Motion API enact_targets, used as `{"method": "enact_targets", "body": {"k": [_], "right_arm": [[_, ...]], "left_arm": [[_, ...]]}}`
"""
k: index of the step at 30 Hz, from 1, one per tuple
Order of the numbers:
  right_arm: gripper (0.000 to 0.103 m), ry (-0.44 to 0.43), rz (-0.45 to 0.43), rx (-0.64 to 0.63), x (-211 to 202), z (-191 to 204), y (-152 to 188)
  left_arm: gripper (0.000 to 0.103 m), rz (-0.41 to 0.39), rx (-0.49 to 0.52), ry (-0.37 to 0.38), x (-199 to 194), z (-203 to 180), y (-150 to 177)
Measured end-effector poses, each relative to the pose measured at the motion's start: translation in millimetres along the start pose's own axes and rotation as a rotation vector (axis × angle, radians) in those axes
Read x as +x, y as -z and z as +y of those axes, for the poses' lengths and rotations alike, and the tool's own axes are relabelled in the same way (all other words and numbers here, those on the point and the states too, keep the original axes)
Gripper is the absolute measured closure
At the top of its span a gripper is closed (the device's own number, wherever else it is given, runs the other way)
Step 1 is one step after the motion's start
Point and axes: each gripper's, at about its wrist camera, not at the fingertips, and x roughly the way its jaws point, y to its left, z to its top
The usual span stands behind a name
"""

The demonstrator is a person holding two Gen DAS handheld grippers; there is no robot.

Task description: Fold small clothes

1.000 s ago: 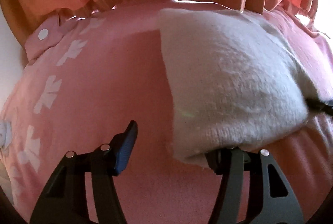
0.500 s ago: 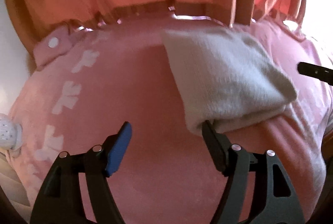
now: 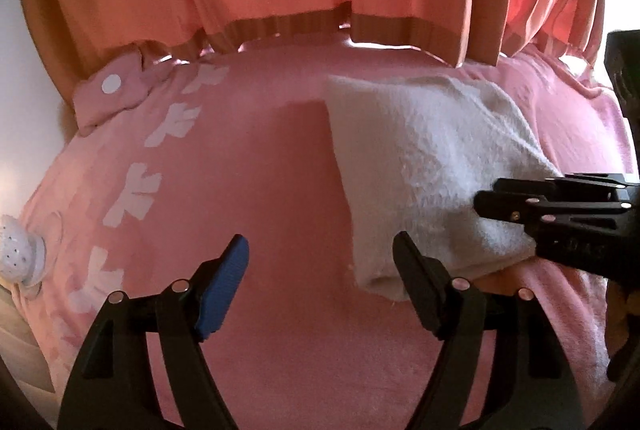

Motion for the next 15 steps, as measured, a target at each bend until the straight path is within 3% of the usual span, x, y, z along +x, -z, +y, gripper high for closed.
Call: {"method": "enact_targets", "body": {"k": [1, 2, 5, 8, 9, 11, 12, 15], "right_arm": [[0.077, 0.006, 0.096, -0.011, 21, -7, 7], [0.077, -0.012, 0.137, -0.002, 32, -15, 10], [0.078, -0.059, 0.037, 0.035, 3, -22, 6], [0.077, 0.000, -0.074, 0.061, -29, -34, 5], [0.076, 0.035, -0.071, 0.061, -28, -40, 5], [0.074, 0.114, 0.027, 0.043, -4, -52, 14], [0.074, 0.113, 0.071, 0.035, 7, -55, 19], [0.074, 0.112, 0.036, 0.011, -2, -51, 20]], "left_arm": [[0.031, 0.003, 0.001, 0.001, 2, -2, 0], [0.031, 0.007, 0.004, 0.001, 4, -4, 1], [0.031, 0.013, 0.007, -0.002, 9, -9, 1], [0.031, 0.022, 0.000, -0.004, 14, -13, 1], [0.031, 0.025, 0.001, -0.006, 16, -15, 1], [0.031, 0.031, 0.005, -0.003, 20, -18, 0], [0.031, 0.031, 0.005, -0.003, 21, -21, 0], [0.031, 0.028, 0.008, -0.004, 22, -28, -1]]}}
